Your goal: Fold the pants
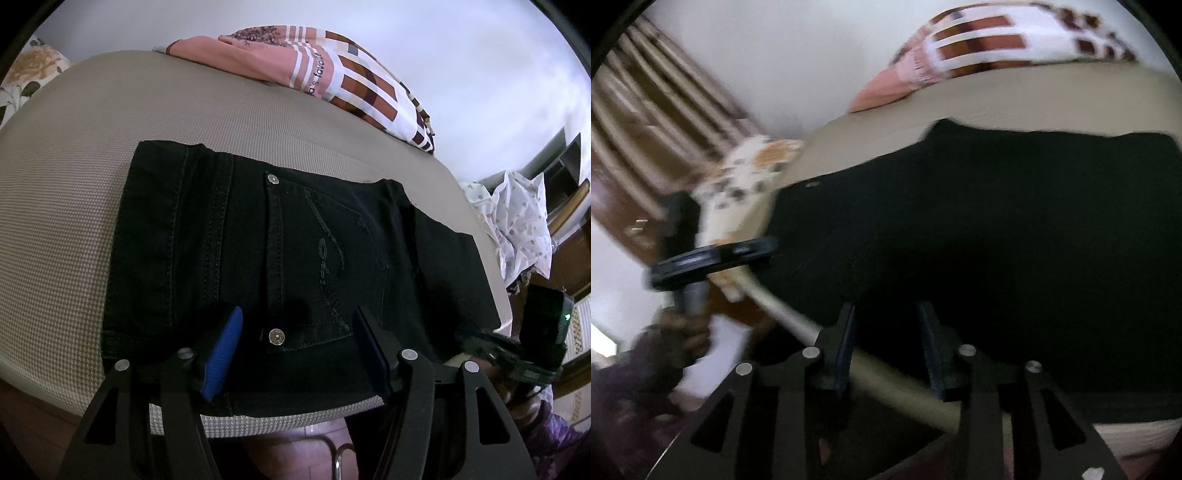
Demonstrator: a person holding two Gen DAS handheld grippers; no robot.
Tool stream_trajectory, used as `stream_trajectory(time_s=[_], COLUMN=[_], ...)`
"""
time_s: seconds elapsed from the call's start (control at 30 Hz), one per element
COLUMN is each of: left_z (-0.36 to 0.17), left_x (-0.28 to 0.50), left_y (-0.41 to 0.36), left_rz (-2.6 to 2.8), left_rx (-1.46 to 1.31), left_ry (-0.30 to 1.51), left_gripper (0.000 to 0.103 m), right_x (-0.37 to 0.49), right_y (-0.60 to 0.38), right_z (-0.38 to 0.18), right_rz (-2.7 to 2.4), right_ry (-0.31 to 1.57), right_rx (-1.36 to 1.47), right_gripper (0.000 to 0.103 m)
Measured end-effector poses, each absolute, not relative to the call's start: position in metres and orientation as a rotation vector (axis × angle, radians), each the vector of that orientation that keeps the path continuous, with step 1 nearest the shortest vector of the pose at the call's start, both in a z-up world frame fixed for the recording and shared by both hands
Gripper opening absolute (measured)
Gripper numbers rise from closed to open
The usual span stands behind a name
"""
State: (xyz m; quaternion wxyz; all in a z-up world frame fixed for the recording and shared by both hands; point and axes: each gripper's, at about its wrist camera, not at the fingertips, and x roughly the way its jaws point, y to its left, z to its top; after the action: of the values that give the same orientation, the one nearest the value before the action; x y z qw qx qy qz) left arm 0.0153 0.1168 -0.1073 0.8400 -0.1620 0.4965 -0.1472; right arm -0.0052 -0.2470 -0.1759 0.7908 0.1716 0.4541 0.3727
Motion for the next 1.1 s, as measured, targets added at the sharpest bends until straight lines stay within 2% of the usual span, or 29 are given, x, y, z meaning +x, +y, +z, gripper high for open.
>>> stream_trajectory(time_s=[0.07,0.2,0.37,0.57,0.83,0.93,1.1], left_z=[-0.107,-0.107,-0.107,-0.107,-0.109,-0.104,-0.094], left_x=[0.015,0.015,0.015,0.017,0.018,0.018,0.023], left_y=[0.117,0.119,0.119,0.12,0.121,0.127,0.163], left_rz=[-0.314,-0.313,-0.315,-0.312,-0.322,-0.295,-0.224], left_rx=[-0.345,-0.354,-0.356,-0.358,-0.353,-0.367,-0.42], left_ry=[1.053,1.054,1.058,1.06,1.054,1.039,1.064], left_gripper=[0.063,0.063,0.063,0.063,0.063,0.063,0.063], right_x=[-0.002,0.012,0.027,0.035,0.007,-0.006,0.003], right_y=[-0.259,-0.319,-0.373,-0.359,-0.305,-0.28,-0.25], right_z=[-0.174,-0.156,-0.156,-0.176,-0.168,-0.156,-0.151], right_rz=[0.935,0.835,0.632,0.665,0.801,0.753,0.734], right_ry=[1.008,0.883,0.82,0.869,0.966,0.938,0.901], right_rx=[0.534,0.745,0.797,0.83,0.627,0.456,0.355], right_gripper=[0.033,0.033,0.034,0.034,0.034,0.034,0.034])
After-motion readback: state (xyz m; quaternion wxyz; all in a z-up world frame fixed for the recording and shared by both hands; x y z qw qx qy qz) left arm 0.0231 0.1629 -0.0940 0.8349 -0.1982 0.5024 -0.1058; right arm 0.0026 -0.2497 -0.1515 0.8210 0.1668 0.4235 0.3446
